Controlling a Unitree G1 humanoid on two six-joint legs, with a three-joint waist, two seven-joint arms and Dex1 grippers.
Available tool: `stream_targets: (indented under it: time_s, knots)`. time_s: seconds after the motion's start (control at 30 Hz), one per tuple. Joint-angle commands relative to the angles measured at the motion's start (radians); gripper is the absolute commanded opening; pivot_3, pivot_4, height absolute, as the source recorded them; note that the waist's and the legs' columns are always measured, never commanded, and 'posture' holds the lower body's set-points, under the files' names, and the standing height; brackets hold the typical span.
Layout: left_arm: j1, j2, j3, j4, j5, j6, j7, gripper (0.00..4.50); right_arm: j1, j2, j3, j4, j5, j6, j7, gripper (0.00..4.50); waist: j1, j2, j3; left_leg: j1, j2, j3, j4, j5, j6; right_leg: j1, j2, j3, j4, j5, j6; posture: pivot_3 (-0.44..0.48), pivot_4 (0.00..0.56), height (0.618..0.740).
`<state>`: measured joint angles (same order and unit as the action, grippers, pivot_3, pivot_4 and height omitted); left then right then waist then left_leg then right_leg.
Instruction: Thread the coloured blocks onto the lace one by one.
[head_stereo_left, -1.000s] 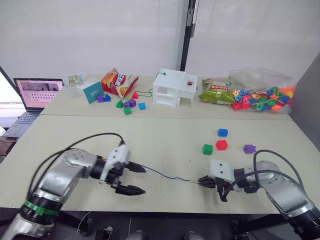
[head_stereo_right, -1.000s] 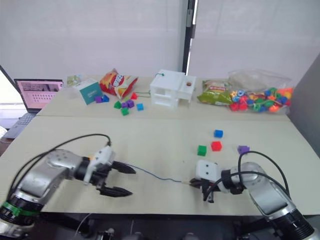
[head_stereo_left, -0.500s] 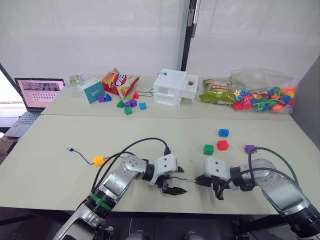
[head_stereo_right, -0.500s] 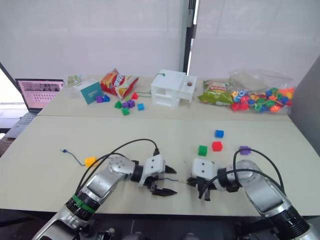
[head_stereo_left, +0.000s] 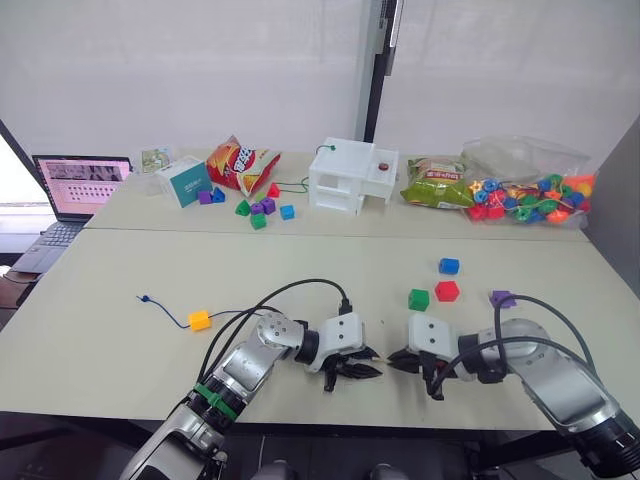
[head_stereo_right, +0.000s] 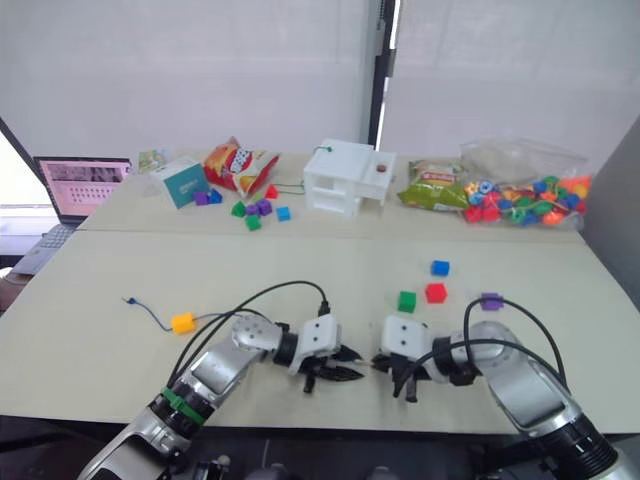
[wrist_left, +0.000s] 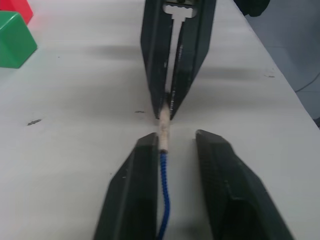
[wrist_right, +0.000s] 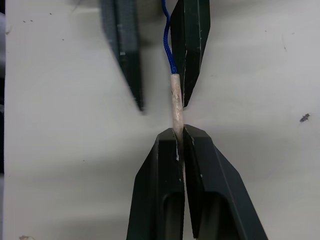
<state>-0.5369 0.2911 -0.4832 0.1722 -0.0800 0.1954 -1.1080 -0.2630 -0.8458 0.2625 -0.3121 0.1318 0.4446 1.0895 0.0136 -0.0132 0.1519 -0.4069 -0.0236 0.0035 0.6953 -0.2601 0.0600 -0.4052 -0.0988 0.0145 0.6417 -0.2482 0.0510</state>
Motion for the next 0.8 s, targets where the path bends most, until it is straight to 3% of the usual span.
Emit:
stream_targets:
  time_s: [0.03, 0.6, 0.8]
  knots:
    - [-0.016, -0.007, 0.013, -0.019, -0.010, -0.007, -0.009, 0.02, -0.007, -0.001, -0.018, -0.025, 0.000, 0.002, -0.010, 0.00, 0.000, 0.000, 0.000, 0.000, 0.000, 0.000, 0.000, 0.000, 0.000, 0.000, 0.000, 0.000, 0.000, 0.000, 0.000, 0.000, 0.150, 0.740]
    - [-0.014, -0.022, 0.047, -0.048, -0.043, 0.037, -0.028, 0.02, -0.005, 0.028, -0.021, -0.020, -0.014, 0.001, -0.056, 0.00, 0.000, 0.000, 0.000, 0.000, 0.000, 0.000, 0.000, 0.000, 0.000, 0.000, 0.000, 0.000, 0.000, 0.000, 0.000, 0.000, 0.150, 0.740]
    - [-0.008, -0.006, 0.050, -0.064, -0.045, 0.047, -0.037, 0.00, 0.065, 0.041, -0.097, -0.132, 0.051, 0.109, -0.114, 2.09, 0.005, 0.000, 0.000, -0.001, -0.001, -0.001, 0.000, 0.000, 0.000, 0.000, -0.001, 0.000, 0.000, 0.000, 0.000, 0.000, 0.150, 0.740]
